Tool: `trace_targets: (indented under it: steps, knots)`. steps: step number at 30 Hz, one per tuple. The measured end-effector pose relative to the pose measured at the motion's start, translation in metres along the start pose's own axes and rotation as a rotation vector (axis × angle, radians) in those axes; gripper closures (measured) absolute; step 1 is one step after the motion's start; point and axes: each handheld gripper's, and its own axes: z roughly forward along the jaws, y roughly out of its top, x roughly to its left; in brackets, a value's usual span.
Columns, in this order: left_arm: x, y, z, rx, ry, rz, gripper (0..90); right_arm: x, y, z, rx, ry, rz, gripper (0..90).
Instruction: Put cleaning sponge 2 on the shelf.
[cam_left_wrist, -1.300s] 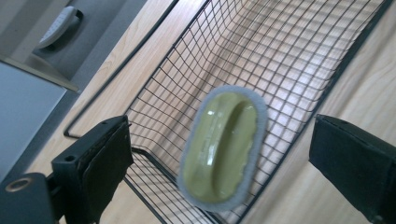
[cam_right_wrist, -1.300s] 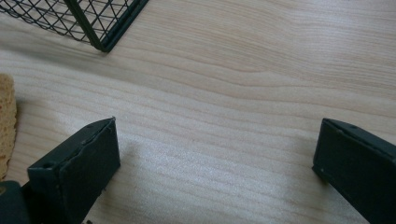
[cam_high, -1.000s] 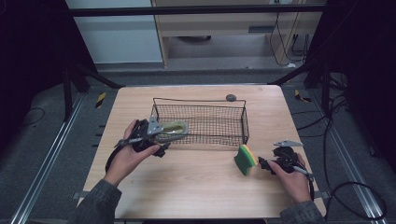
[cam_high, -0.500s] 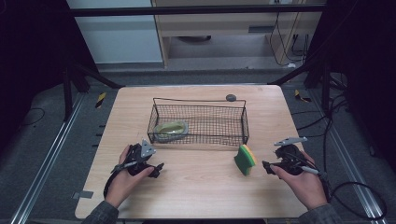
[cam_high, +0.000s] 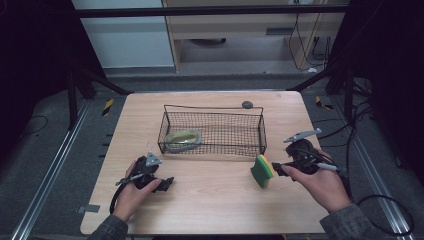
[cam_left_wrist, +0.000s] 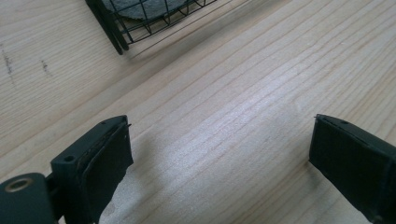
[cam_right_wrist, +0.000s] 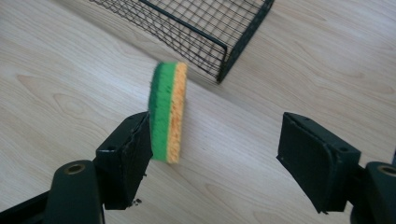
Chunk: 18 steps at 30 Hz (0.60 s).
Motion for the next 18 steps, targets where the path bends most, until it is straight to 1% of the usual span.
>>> trace_targets:
  steps: [1,2,3,4,5,6,7,9,10,12,14,17,18]
  knots:
    - [0.000,0.000,0.000,0.000,0.000,0.000,5.2,0.000,0.000,0.000,0.000,0.000,0.000,26.3]
    - [0.000,0.000,0.000,0.002,-0.002,-0.001,5.2,0.002,0.002,0.002,0.006,0.003,-0.010,26.3]
    - [0.001,0.000,0.001,0.005,-0.010,-0.007,5.1,0.003,0.004,0.004,0.009,0.008,-0.013,26.5]
    - [0.001,-0.001,0.002,0.006,-0.016,-0.013,5.0,0.006,0.008,0.010,0.019,0.017,-0.018,27.6]
    - [0.001,-0.001,0.003,0.011,-0.013,-0.009,5.0,0.006,0.008,0.010,0.019,0.017,-0.018,27.6]
    - [0.001,-0.002,0.003,0.008,-0.014,-0.017,4.1,0.007,0.010,0.015,0.028,0.023,-0.012,28.7]
    - [0.002,-0.002,0.004,0.009,-0.017,-0.020,4.1,0.007,0.010,0.015,0.028,0.023,-0.012,28.7]
    - [0.003,-0.003,0.005,0.006,-0.023,-0.029,3.6,0.009,0.013,0.019,0.034,0.029,-0.013,29.9]
    - [0.003,-0.003,0.005,0.004,-0.023,-0.031,2.2,0.011,0.015,0.022,0.039,0.046,-0.018,30.0]
    - [0.005,-0.004,0.006,0.001,-0.029,-0.041,1.7,0.012,0.015,0.023,0.042,0.049,-0.019,30.0]
    - [0.006,-0.006,0.007,-0.013,-0.037,-0.043,0.0,0.014,0.019,0.026,0.048,0.061,-0.023,30.1]
    - [0.006,-0.007,0.007,-0.023,-0.038,-0.042,0.0,0.015,0.020,0.028,0.051,0.065,-0.025,30.7]
    - [0.006,-0.007,0.008,-0.027,-0.039,-0.041,0.0,0.016,0.021,0.031,0.060,0.066,-0.022,30.8]
